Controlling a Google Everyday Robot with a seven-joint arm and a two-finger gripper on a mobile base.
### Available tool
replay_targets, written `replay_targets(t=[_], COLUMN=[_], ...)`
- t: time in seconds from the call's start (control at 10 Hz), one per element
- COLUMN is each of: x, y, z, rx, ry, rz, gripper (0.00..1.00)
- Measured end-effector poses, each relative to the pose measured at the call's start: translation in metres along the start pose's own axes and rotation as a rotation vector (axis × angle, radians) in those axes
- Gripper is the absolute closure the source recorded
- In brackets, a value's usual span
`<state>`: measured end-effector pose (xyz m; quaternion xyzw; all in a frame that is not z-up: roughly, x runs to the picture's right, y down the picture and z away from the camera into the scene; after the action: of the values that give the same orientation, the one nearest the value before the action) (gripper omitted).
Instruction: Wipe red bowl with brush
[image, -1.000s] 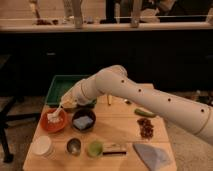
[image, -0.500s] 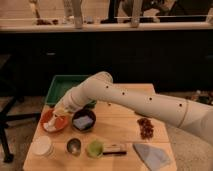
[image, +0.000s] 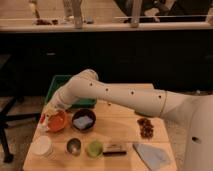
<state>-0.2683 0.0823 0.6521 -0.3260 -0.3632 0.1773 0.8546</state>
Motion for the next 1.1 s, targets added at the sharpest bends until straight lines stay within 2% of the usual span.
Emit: replay_targets(t=[1.1], x=[-0.0028], y=[-0.0023], z=[0.0035], rx=[-0.008], ry=[0.004], rz=[-0.008], gripper=[1.00])
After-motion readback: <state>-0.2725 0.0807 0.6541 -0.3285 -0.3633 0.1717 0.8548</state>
